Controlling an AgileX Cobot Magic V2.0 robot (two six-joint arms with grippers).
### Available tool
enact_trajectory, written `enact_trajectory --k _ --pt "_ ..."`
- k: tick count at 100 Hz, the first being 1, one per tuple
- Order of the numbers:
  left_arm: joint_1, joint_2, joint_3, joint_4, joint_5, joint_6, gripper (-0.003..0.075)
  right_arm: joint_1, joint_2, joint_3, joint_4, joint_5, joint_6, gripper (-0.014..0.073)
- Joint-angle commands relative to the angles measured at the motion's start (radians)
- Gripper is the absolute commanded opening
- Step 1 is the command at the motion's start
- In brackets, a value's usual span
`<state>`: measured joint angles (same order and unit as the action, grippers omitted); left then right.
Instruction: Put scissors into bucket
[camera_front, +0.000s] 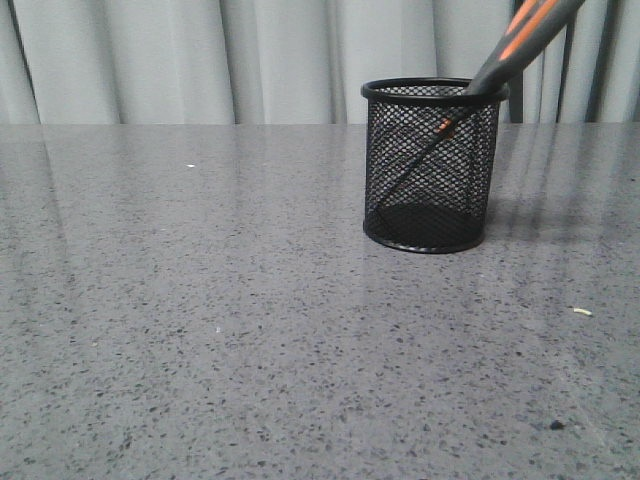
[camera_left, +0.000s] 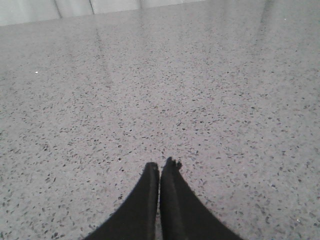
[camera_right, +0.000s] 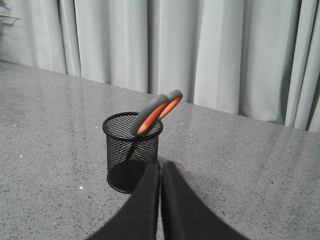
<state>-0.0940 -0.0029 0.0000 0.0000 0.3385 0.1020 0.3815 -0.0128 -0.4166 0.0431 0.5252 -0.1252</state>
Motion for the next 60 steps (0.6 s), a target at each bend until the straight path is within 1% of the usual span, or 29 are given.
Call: enact_trajectory --k 1,37,42,44,50,53,60 --pt "0.005 -0.027 0.040 0.000 -0.038 -0.009 -0.0020 -0.002 -0.015 -0.023 -0.007 -0.083 -0.003 -0.0045" --pt "0.005 -0.027 0.040 0.000 -0.038 -0.009 -0.0020 -0.002 -0.015 -0.013 -0.007 -0.085 -0.003 -0.0045" --pt "0.005 -0.027 0.040 0.000 -0.038 -0.009 -0.0020 -0.010 -0.015 0.010 -0.037 -0.085 -0.003 -0.0045" --pt "0.005 -0.027 0.040 0.000 -0.038 -0.009 -0.0020 -0.018 -0.015 0.024 -0.051 -0.088 0.011 -0.0045" --pt "0.005 -0.027 0.040 0.000 -0.038 -0.009 -0.0020 -0.045 -0.015 0.077 -0.073 -0.110 0.125 -0.0045" --pt "0.005 -0.027 0.040 0.000 -0.038 -0.009 -0.0020 -0.064 -0.015 0.112 -0.082 -0.131 0.162 -0.0045" --pt "0.005 -0.027 0.040 0.000 -0.038 -0.009 -0.0020 -0.130 -0.013 0.219 -0.100 -0.250 0.227 -0.0045"
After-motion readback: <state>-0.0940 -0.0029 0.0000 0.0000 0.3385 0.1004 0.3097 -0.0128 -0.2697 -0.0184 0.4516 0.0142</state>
